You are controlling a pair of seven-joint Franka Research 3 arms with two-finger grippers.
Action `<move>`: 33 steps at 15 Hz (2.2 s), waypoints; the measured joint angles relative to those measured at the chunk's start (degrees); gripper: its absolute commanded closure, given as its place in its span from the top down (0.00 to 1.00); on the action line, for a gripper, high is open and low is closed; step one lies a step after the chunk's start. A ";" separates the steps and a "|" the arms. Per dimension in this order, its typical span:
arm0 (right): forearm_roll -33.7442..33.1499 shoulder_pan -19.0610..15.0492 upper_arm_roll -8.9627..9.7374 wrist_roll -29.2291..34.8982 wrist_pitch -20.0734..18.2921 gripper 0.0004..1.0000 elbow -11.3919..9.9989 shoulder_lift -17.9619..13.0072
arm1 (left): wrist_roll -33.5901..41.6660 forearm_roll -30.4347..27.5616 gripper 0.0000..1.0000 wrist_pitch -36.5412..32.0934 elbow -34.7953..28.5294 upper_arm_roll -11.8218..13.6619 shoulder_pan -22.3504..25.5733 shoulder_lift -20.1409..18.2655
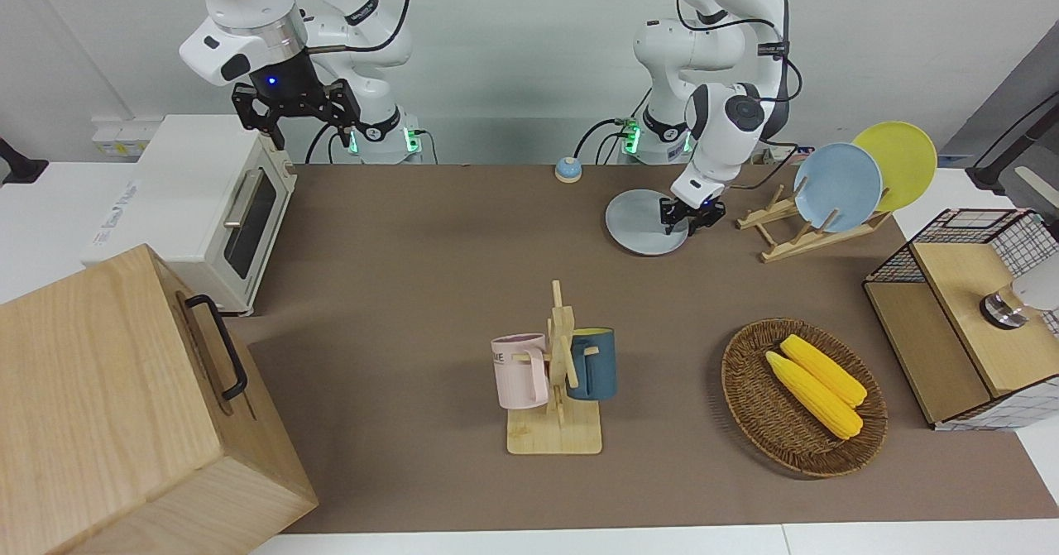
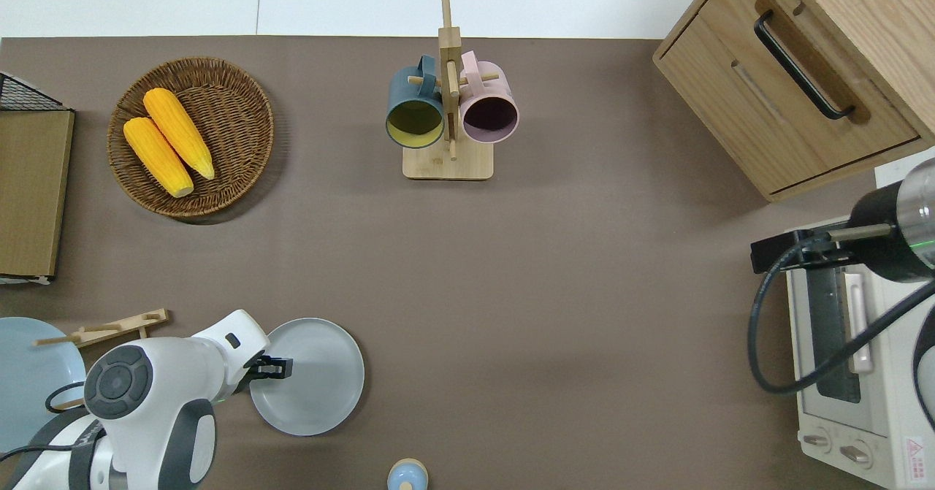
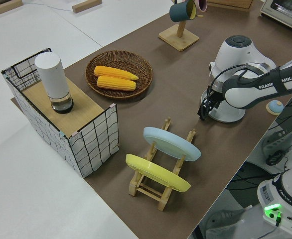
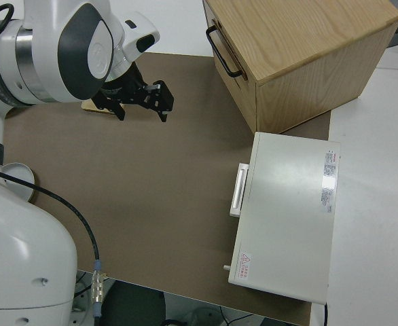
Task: Pick gray plate from table and place it on lower plate rack with left arm
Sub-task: 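Close the left gripper on the gray plate rim and tilt it up, then lift the gray plate with the left gripper and carry it toward the rack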
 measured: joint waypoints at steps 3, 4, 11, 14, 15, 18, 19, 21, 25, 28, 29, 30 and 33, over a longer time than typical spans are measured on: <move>0.00 0.00 0.00 0.00 0.00 0.99 0.00 0.00 | -0.02 0.00 0.00 -0.02 -0.07 0.09 -0.35 -0.32; 0.00 0.00 0.00 0.00 0.00 0.99 0.00 0.00 | -0.02 0.00 0.00 -0.03 -0.07 0.09 -0.48 -0.34; 0.00 0.00 0.00 0.00 0.00 0.99 0.00 0.00 | 0.18 -0.01 0.00 -0.69 -0.06 0.32 -0.54 -1.10; 0.00 0.00 0.00 0.00 0.00 0.99 0.00 0.00 | 0.18 -0.20 0.00 -1.16 0.00 0.35 -0.54 -1.33; 0.00 0.00 0.00 0.00 0.00 0.99 0.00 0.00 | 0.18 -0.28 0.00 -1.37 0.09 0.40 -0.55 -1.32; 0.00 0.00 0.00 0.00 0.00 0.99 0.00 0.00 | 0.17 -0.35 0.00 -3.13 0.92 0.61 -0.54 -1.32; 0.00 0.00 0.00 0.00 0.00 0.99 0.00 0.00 | 0.14 -0.35 0.00 -4.25 1.50 0.70 -0.54 -1.33; 0.00 0.00 0.00 0.00 0.00 0.99 0.00 0.00 | 0.11 -0.35 0.00 -7.07 3.20 1.26 -0.54 -1.44; 0.00 0.00 0.00 0.00 0.00 0.99 0.00 0.00 | 0.10 -0.34 0.00 -12.65 7.24 3.17 -0.51 -2.24; 0.00 0.00 0.00 0.00 0.00 0.99 0.00 0.00 | 0.09 -0.34 0.00 -15.32 9.40 3.89 -0.48 -2.55; 0.00 0.00 0.00 0.00 0.00 0.99 0.00 0.00 | 0.07 -0.34 0.00 -16.26 10.05 4.12 -0.47 -2.62; 0.00 0.00 0.00 0.00 0.00 0.99 0.00 0.00 | 0.06 -0.34 0.00 -17.24 10.65 4.41 -0.47 -2.68; 0.00 0.00 0.00 0.00 0.00 0.99 0.00 0.00 | 0.06 -0.33 0.00 -20.48 12.79 5.70 -0.47 -2.87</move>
